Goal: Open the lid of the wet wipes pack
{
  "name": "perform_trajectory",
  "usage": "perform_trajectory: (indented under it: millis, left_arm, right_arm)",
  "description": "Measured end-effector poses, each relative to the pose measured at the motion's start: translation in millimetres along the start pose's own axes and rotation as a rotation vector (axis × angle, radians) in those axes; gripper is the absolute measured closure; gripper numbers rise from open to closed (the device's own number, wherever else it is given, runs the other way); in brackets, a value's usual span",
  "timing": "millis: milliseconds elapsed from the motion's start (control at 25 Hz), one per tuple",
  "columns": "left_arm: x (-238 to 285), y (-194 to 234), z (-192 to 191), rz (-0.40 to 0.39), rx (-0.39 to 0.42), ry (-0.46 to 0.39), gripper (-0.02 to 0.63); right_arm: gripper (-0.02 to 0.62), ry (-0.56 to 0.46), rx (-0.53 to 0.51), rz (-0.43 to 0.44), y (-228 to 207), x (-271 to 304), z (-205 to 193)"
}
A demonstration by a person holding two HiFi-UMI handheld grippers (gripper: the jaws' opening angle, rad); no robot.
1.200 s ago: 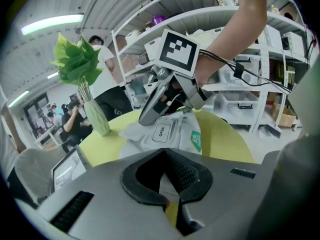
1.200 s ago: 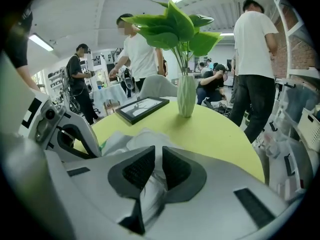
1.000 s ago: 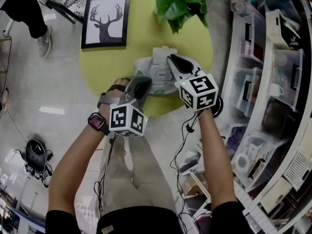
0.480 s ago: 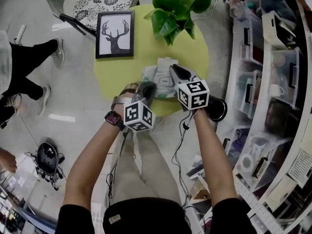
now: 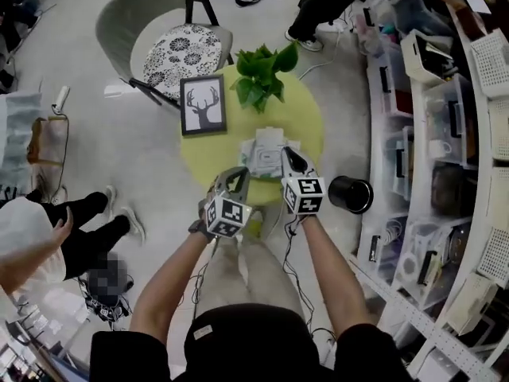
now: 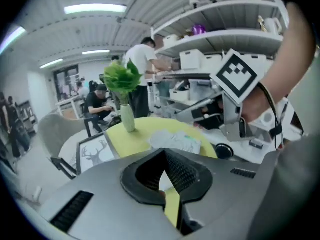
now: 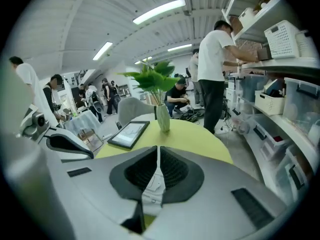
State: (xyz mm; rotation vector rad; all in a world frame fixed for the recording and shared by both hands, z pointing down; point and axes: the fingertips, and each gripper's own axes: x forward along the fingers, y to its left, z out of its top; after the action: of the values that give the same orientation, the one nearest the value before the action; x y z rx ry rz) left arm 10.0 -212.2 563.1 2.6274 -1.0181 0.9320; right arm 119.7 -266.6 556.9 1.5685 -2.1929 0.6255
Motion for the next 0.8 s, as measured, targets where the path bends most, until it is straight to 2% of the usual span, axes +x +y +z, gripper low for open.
perform_trajectory:
  millis: [80,160,480,640,800]
  left_arm:
    - [-25.6,0.0,17.5,0.020,-0.080,-0.049,0.589]
    - [-53.7,-1.1,34.0,0.039,-0.112,-0.096,0.589]
    - [-179.5,13.1,126.5,0.162,-0.041,-0.246,0.589]
    - [-220.4,24.8,168.9,0.175,-0.065,-0.383,0.589]
    - [-254.7,36.0,215.7,0.183,-0.049,-0.524,0.589]
  right_arm:
    - [0.581,-0.027,0.001,-0.009,4.5,-27.8,15.1]
    - [0.592,-0.049,-0.010,-0.015,12.1,-55.9,29.8]
    - [0.594,-0.162,-0.044,-0.011,53.5,-158.0,98.1]
    - [0.594,-0.292,-0.081,-0.016,74.6,-198.0,144.3]
    - [0.594,-0.413,-0.132,-0.053,91.9,-239.9,191.9]
